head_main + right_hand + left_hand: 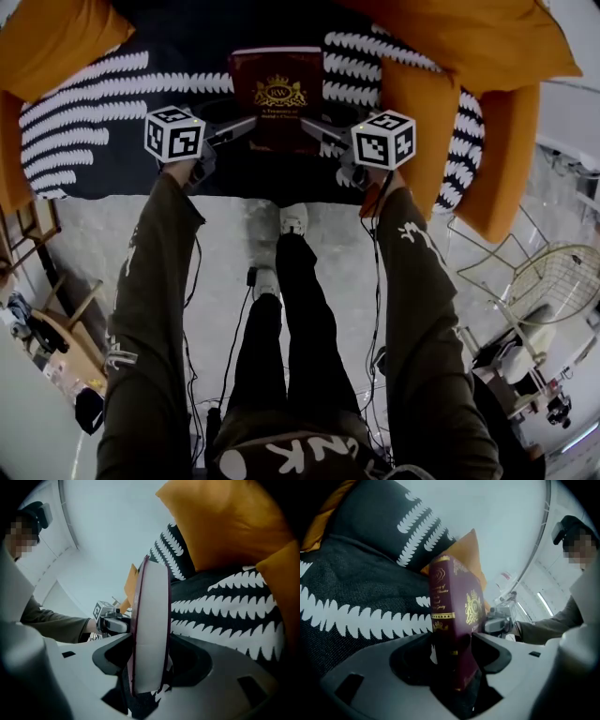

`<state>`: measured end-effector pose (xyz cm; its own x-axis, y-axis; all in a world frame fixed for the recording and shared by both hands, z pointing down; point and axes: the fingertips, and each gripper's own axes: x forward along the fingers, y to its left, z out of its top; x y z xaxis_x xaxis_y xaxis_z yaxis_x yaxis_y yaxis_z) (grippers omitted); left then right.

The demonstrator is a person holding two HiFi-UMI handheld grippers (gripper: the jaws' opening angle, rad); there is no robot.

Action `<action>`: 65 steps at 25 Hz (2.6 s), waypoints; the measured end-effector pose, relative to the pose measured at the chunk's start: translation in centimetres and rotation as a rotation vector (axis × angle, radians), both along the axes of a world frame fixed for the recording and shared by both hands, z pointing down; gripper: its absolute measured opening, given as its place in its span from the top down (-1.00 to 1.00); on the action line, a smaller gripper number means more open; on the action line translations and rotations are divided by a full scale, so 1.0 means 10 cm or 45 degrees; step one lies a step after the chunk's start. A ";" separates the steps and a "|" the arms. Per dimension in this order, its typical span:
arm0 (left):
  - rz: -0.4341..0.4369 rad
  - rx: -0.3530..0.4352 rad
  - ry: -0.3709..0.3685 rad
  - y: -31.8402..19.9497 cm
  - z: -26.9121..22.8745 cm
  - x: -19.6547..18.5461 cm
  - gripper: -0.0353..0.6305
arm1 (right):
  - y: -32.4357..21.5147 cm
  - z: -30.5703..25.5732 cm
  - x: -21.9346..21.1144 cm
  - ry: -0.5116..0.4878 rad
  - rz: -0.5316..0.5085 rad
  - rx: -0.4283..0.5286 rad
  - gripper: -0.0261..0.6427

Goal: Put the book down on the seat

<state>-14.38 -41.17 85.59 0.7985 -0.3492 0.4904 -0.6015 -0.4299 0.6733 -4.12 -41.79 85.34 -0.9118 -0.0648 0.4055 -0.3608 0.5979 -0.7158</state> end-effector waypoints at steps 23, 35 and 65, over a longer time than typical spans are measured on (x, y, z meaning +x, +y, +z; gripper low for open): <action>-0.258 0.676 -0.168 -0.44 -0.66 -0.25 0.36 | -0.58 -0.48 0.39 0.259 0.307 0.674 0.44; -0.116 1.180 -0.137 -0.08 -2.97 0.16 0.66 | -0.07 -2.66 0.17 -0.033 0.271 1.035 0.46; 0.000 1.678 -0.296 3.04 -7.33 0.24 0.88 | 3.13 -7.22 0.38 -0.018 0.398 1.689 0.89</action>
<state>-12.01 -10.80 12.27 0.7429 -0.6638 -0.0866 -0.6449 -0.6750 -0.3584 -0.34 -10.49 13.11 -0.7909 -0.5976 -0.1318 -0.6042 0.7285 0.3228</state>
